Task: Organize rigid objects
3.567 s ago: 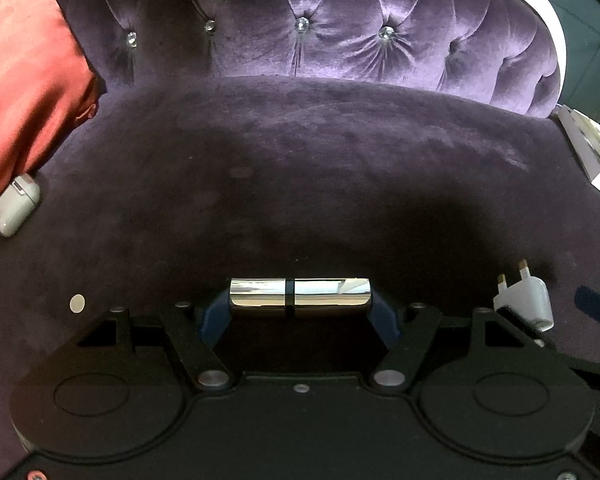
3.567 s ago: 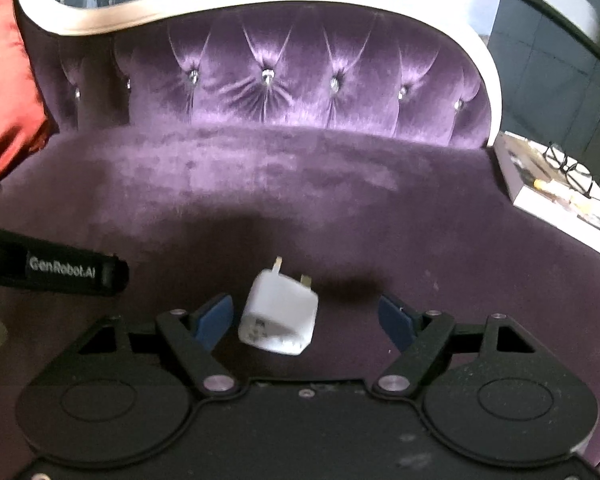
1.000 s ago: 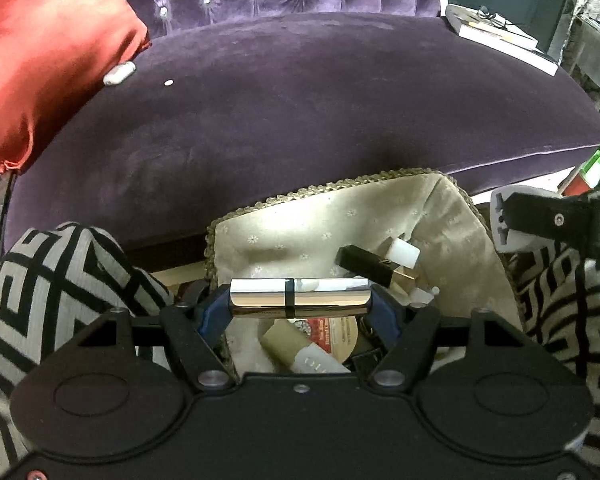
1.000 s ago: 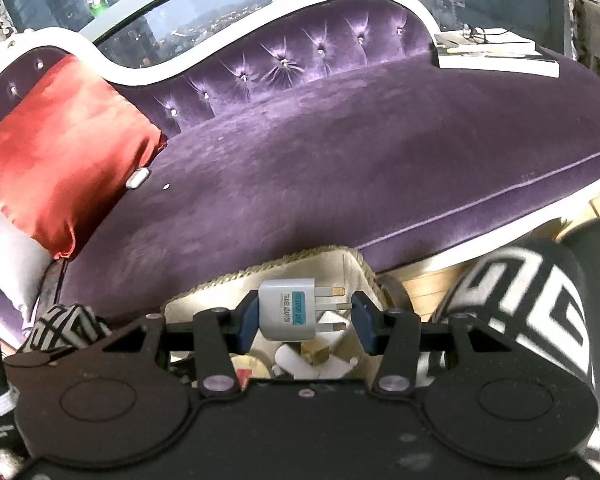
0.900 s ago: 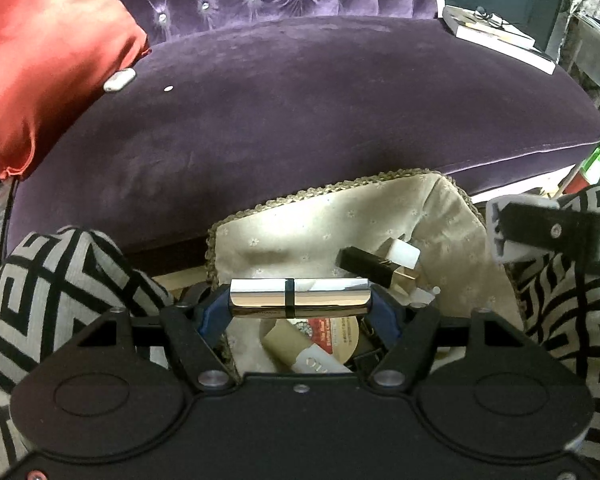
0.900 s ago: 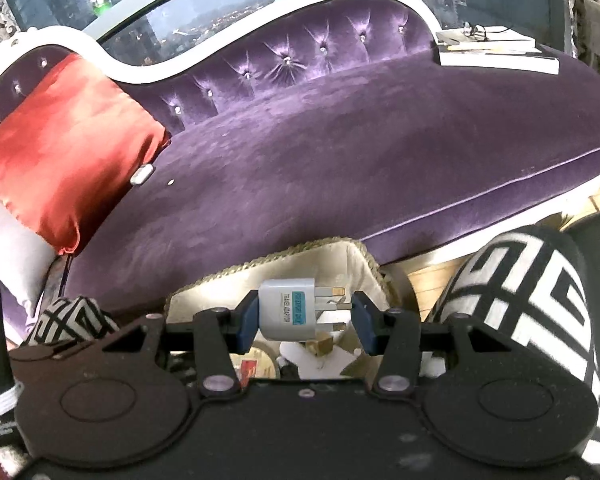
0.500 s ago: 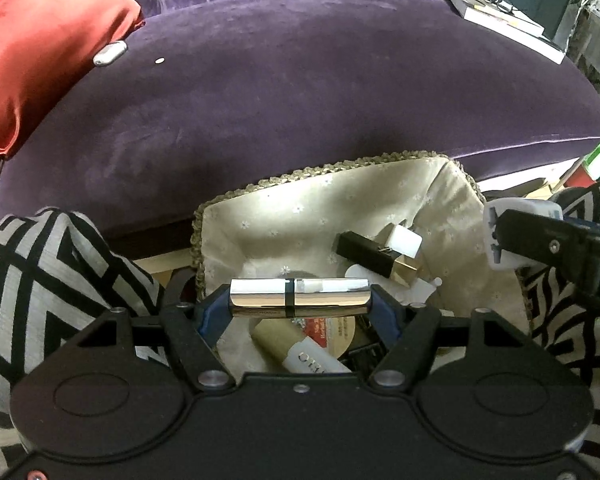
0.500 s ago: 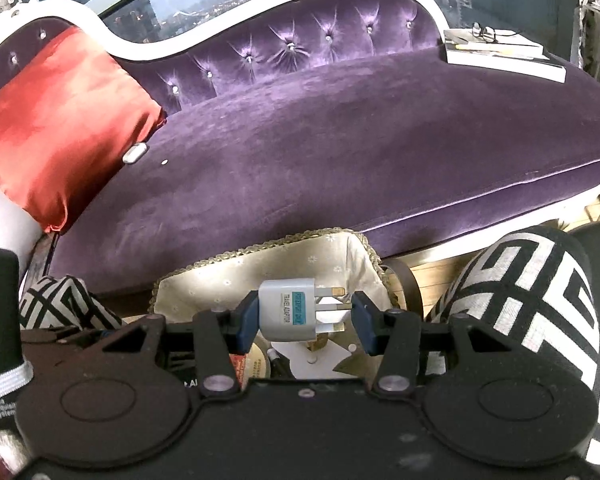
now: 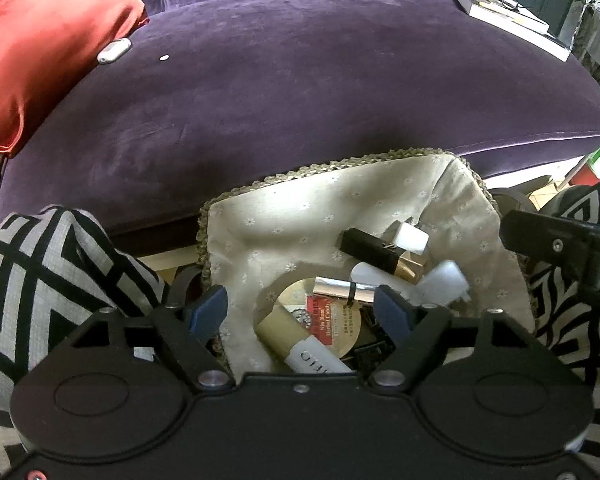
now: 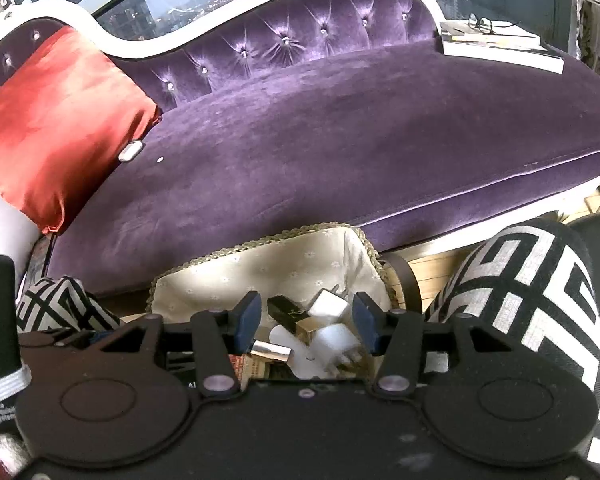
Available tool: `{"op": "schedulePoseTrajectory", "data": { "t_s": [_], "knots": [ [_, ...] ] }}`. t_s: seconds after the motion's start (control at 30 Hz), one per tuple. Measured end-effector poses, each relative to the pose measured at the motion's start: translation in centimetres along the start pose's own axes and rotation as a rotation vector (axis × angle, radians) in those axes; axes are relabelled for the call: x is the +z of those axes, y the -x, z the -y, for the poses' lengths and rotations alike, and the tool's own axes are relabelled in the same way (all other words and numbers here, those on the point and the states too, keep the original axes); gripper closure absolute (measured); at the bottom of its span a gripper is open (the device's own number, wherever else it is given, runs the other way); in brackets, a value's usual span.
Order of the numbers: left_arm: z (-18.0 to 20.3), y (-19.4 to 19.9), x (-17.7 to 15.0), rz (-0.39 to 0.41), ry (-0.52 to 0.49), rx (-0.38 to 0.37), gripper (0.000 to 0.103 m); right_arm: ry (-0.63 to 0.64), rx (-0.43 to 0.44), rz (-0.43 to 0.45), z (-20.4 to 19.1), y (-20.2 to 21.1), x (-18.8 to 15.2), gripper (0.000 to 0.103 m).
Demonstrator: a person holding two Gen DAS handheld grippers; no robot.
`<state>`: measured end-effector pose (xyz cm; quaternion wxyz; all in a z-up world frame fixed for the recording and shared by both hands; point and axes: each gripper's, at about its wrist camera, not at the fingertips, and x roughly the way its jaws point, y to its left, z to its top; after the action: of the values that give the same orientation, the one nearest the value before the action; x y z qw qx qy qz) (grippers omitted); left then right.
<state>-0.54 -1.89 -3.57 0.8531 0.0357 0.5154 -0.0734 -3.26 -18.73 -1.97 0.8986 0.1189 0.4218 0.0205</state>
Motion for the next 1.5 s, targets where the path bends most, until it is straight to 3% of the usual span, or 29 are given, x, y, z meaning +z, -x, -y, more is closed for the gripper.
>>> {"op": "schedulePoseTrajectory", "data": {
  "t_s": [0.9, 1.2, 1.33, 1.5],
  "knots": [
    [-0.6, -0.3, 0.1, -0.025, 0.034, 0.019, 0.024, 0.037, -0.068, 0.017, -0.4, 0.1, -0.2, 0.021],
    [-0.8, -0.3, 0.1, -0.046, 0.042, 0.010, 0.023, 0.049, -0.107, 0.015, -0.5, 0.0, -0.2, 0.000],
    [-0.9, -0.5, 0.1, -0.065, 0.048, 0.027, 0.023, 0.069, -0.150, -0.051, -0.8, -0.9, 0.2, 0.000],
    [-1.0, -0.5, 0.1, -0.081, 0.054, 0.031, 0.022, 0.094, -0.163, -0.064, -1.1, -1.2, -0.1, 0.000]
  ]
}}
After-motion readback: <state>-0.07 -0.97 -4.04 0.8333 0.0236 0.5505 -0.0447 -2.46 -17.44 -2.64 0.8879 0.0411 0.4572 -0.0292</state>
